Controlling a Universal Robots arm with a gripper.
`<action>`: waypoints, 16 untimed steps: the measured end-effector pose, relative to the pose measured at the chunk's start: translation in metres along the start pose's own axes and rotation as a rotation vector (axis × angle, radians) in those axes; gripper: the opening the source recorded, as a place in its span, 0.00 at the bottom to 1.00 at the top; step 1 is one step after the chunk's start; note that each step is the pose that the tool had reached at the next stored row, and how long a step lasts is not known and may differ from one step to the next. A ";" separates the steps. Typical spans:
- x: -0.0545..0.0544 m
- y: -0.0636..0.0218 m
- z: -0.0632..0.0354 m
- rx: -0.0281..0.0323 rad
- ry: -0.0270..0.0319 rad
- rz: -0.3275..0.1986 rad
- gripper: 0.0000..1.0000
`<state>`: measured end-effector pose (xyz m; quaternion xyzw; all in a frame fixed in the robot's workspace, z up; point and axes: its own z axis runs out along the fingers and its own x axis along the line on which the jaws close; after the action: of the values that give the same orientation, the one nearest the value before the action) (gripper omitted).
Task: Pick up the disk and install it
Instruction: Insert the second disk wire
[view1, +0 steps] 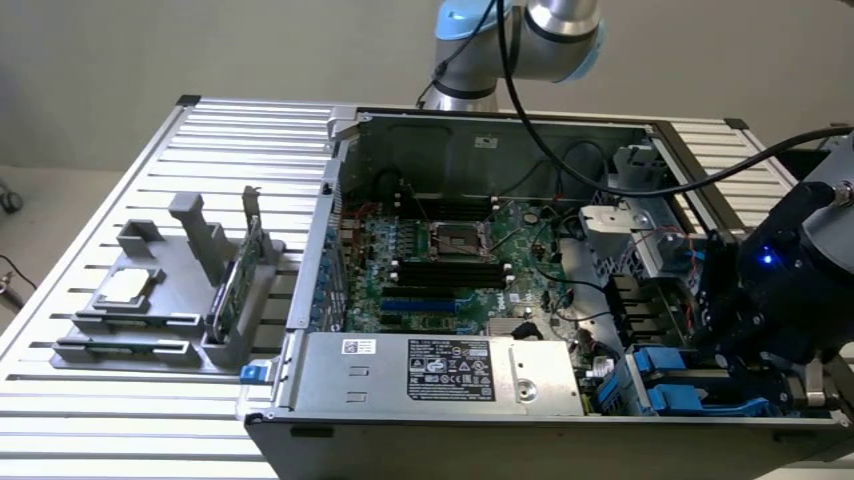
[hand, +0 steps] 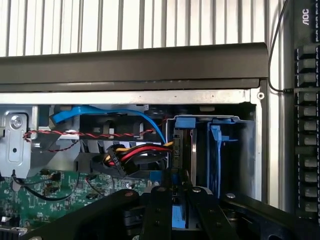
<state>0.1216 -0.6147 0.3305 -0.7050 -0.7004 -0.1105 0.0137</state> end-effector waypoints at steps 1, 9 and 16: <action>0.000 0.0000 -0.0020 0.0000 0.0008 0.000 0.18; 0.002 -0.0167 -0.0155 0.0004 0.0020 -0.002 0.25; 0.004 -0.0298 -0.0272 0.0017 0.0028 -0.008 0.25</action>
<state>0.0884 -0.6151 0.3537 -0.7022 -0.7032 -0.1109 0.0149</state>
